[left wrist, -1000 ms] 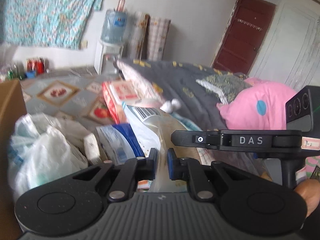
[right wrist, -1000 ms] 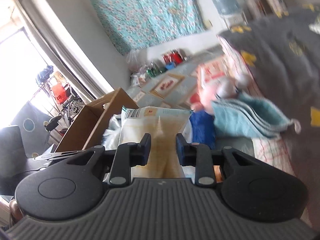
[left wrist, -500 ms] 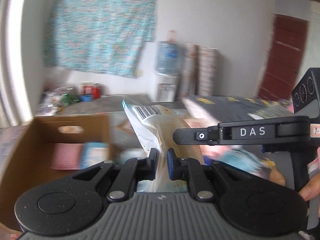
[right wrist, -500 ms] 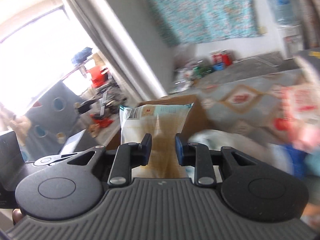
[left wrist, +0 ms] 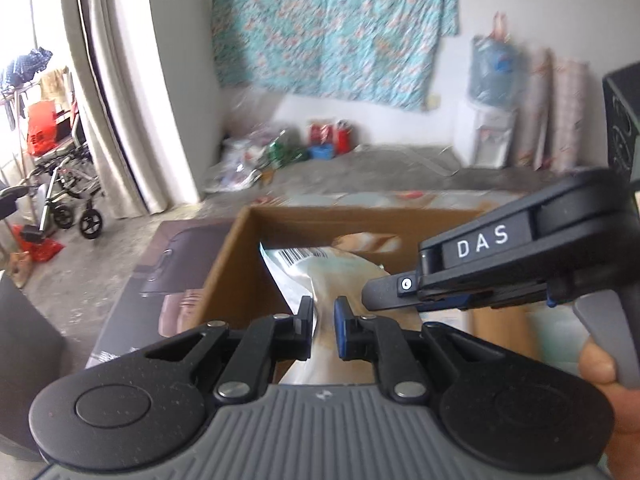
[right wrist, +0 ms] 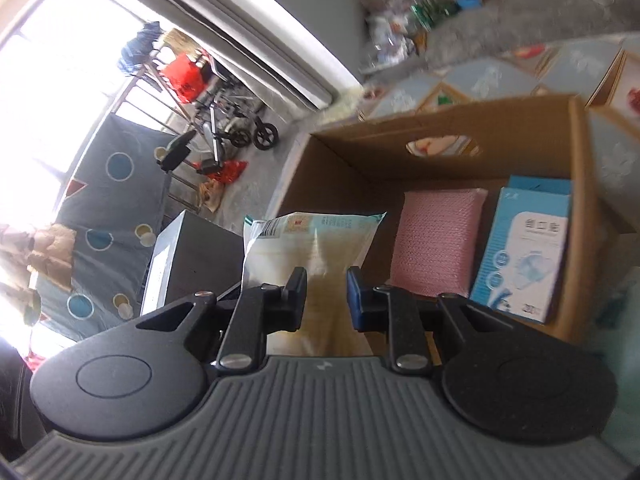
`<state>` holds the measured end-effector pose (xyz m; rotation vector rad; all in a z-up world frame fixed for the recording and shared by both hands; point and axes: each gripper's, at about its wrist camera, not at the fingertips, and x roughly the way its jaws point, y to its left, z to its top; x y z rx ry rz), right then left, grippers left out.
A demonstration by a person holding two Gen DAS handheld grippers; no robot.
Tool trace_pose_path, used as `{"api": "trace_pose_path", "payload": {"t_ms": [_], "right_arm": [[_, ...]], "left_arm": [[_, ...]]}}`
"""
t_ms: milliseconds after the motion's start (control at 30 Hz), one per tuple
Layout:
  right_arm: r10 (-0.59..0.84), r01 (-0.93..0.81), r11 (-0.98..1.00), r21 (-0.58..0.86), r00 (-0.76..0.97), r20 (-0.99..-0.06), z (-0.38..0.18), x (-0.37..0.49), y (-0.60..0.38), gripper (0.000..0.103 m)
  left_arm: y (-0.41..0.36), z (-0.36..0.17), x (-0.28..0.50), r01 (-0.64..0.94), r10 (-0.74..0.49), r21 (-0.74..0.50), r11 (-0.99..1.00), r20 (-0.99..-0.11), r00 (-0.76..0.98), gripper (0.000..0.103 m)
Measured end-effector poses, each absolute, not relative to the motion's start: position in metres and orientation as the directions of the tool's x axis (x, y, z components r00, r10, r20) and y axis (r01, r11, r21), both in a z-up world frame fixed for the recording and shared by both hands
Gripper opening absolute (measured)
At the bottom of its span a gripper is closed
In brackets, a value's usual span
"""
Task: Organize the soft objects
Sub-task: 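Lower the cotton-swab bag into the cardboard box and open the left gripper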
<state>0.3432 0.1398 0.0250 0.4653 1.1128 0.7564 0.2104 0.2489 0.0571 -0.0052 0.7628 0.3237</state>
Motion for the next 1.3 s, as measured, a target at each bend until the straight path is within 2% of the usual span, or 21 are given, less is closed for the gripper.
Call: {"api": "trace_pose_path", "payload": {"t_ms": [167, 300, 367, 533, 633, 767, 1033, 1133, 1300], "right_arm": [[0.752, -0.162, 0.656, 0.737, 0.222, -0.62, -0.023, 0.394, 0.169, 0.016], [0.722, -0.049, 0.675, 0.737, 0.254, -0.644, -0.06, 0.421, 0.182, 0.015], [0.7, -0.01, 0.69, 0.724, 0.263, -0.664, -0.073, 0.425, 0.185, 0.015], [0.707, -0.023, 0.675, 0.738, 0.308, -0.637, -0.069, 0.425, 0.185, 0.017], [0.71, -0.019, 0.661, 0.75, 0.339, -0.617, -0.06, 0.426, 0.183, 0.018], [0.734, -0.084, 0.651, 0.755, 0.325, -0.597, -0.045, 0.418, 0.18, 0.03], [0.7, -0.26, 0.714, 0.65, 0.269, -0.662, -0.015, 0.39, 0.166, 0.032], [0.681, -0.25, 0.732, 0.634, 0.235, -0.693, -0.021, 0.389, 0.18, 0.032], [0.71, -0.166, 0.705, 0.69, 0.16, -0.686, -0.05, 0.385, 0.195, 0.032]], "left_arm": [[0.288, 0.027, 0.25, -0.31, 0.337, 0.174, 0.935, -0.711, 0.617, 0.013], [0.31, 0.009, 0.27, -0.336, 0.358, 0.187, 0.923, -0.734, 0.577, 0.024], [0.314, 0.006, 0.268, -0.34, 0.365, 0.191, 0.921, -0.728, 0.581, 0.025], [0.32, 0.01, 0.258, -0.345, 0.364, 0.187, 0.92, -0.732, 0.575, 0.026], [0.325, 0.02, 0.248, -0.352, 0.353, 0.161, 0.922, -0.725, 0.591, 0.033], [0.329, 0.037, 0.229, -0.366, 0.33, 0.108, 0.925, -0.708, 0.625, 0.041], [0.341, 0.064, 0.177, -0.395, 0.307, 0.025, 0.918, -0.677, 0.669, 0.046], [0.343, 0.068, 0.157, -0.411, 0.311, 0.005, 0.912, -0.662, 0.682, 0.048], [0.342, 0.065, 0.138, -0.43, 0.296, -0.039, 0.902, -0.669, 0.682, 0.05]]}}
